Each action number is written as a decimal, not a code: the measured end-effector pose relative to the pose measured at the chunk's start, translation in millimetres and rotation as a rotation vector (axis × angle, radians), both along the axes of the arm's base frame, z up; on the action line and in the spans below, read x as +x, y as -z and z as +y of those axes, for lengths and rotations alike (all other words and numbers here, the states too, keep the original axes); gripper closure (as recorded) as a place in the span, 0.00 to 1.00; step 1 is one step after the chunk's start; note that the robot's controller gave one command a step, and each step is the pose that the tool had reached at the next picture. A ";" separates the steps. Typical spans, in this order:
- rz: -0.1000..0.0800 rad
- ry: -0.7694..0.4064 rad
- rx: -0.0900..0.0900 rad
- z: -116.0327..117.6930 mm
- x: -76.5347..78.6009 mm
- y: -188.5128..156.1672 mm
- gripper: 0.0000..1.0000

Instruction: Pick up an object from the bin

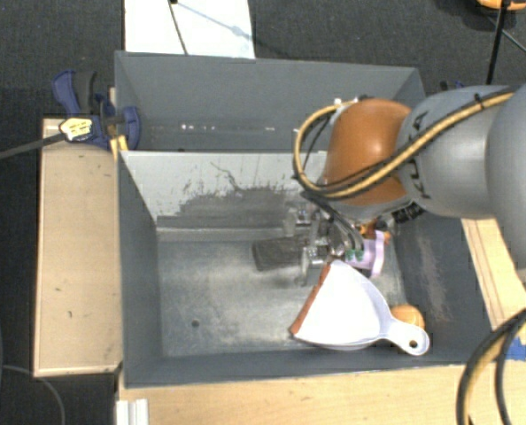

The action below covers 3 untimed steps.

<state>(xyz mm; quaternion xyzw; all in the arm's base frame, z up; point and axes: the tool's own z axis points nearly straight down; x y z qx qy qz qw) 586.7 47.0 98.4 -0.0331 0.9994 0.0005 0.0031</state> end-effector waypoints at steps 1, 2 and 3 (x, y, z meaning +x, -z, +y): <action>0.001 0.110 0.002 5.1 0.1 25.0 1.00; 0.001 0.110 0.002 5.1 0.1 25.0 1.00; 0.003 0.087 0.000 28.3 -16.8 -107.1 1.00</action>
Offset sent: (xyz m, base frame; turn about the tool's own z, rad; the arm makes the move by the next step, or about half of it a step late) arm 0.0000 0.0000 0.0000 0.0000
